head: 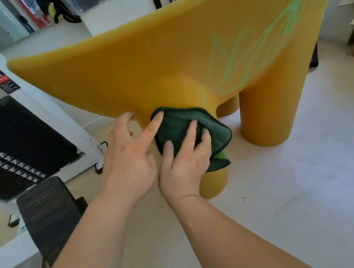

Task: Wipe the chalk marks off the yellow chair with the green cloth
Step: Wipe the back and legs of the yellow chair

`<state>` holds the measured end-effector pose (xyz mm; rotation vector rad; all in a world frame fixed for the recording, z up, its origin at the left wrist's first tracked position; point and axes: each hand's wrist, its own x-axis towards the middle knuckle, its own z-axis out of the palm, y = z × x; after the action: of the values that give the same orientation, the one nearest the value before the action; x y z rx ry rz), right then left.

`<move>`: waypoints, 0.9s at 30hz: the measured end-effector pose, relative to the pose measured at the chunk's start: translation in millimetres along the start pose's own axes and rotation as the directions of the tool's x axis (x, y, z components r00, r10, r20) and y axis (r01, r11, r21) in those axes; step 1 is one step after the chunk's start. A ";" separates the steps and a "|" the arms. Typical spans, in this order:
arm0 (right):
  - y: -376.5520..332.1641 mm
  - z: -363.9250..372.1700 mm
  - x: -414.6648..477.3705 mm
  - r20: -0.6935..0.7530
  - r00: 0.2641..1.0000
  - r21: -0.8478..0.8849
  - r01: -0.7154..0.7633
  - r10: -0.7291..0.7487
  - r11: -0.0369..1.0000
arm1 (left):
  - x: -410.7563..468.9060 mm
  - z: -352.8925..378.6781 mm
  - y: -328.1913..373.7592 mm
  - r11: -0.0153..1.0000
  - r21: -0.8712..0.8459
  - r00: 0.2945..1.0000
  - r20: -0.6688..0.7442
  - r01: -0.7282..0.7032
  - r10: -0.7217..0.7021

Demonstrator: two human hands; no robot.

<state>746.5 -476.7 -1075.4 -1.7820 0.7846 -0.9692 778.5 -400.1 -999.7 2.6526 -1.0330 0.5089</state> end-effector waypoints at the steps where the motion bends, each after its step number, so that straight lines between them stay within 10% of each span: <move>1: -0.5 -0.9 8.4 -0.028 1.000 0.012 0.002 -0.002 1.000 | 0.4 -6.9 -0.4 1.000 0.025 1.000 0.029 -0.012 0.011; 10: -12.3 -5.2 69.9 -0.300 0.953 0.181 0.084 -0.026 0.980 | 37.1 -103.8 47.6 0.885 0.399 0.859 -0.338 -0.238 0.383; 19: 64.9 8.5 11.2 0.245 0.934 0.015 -0.273 0.261 0.962 | 59.7 -86.7 35.9 0.926 0.355 0.954 -0.209 -0.129 0.213; 27: -31.1 7.1 32.2 -0.035 0.985 0.095 0.174 -0.172 0.980 | 65.8 -101.8 30.5 0.955 0.224 0.926 -0.279 -0.196 0.255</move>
<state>771.2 -489.2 -1039.6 -1.7770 0.5947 -1.1282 779.4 -425.9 -877.4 2.5088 -1.2503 1.0830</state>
